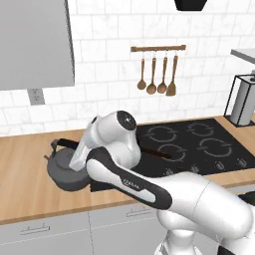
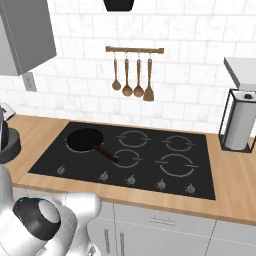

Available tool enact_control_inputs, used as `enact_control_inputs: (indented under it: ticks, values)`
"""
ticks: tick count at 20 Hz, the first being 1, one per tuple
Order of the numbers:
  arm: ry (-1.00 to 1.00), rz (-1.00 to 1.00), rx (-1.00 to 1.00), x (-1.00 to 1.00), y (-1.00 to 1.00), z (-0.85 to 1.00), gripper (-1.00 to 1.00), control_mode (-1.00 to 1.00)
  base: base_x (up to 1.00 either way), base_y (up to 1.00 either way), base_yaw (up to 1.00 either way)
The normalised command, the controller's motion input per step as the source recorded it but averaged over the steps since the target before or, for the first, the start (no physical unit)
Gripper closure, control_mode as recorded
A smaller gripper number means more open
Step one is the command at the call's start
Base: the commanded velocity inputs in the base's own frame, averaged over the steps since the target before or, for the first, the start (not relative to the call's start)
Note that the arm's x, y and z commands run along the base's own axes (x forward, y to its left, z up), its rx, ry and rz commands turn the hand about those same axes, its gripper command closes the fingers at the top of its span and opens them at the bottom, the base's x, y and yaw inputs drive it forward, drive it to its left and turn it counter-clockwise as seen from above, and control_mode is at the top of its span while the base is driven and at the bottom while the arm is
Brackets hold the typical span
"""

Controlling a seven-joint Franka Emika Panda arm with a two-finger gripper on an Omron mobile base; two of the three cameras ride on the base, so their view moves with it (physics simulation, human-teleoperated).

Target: Pick the kettle from the counter and place it on a stove burner. Then turn the burner on.

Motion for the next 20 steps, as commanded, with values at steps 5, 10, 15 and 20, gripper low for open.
enact_control_inputs:
  ticks: [5,10,15,20]
  values:
    - [-0.04,-0.10,0.00,-0.24,-0.67,0.56,1.00,-1.00,0.00,0.00,0.00]
    - [0.00,-0.17,0.00,-0.13,-0.81,0.37,1.00,-1.00,0.00,0.00,0.00]
    - [0.00,-0.19,0.00,-0.10,-1.00,0.18,1.00,-1.00,0.00,0.00,0.00]
    - [0.00,-0.17,0.00,-0.20,-1.00,0.18,1.00,-1.00,0.00,0.00,0.00]
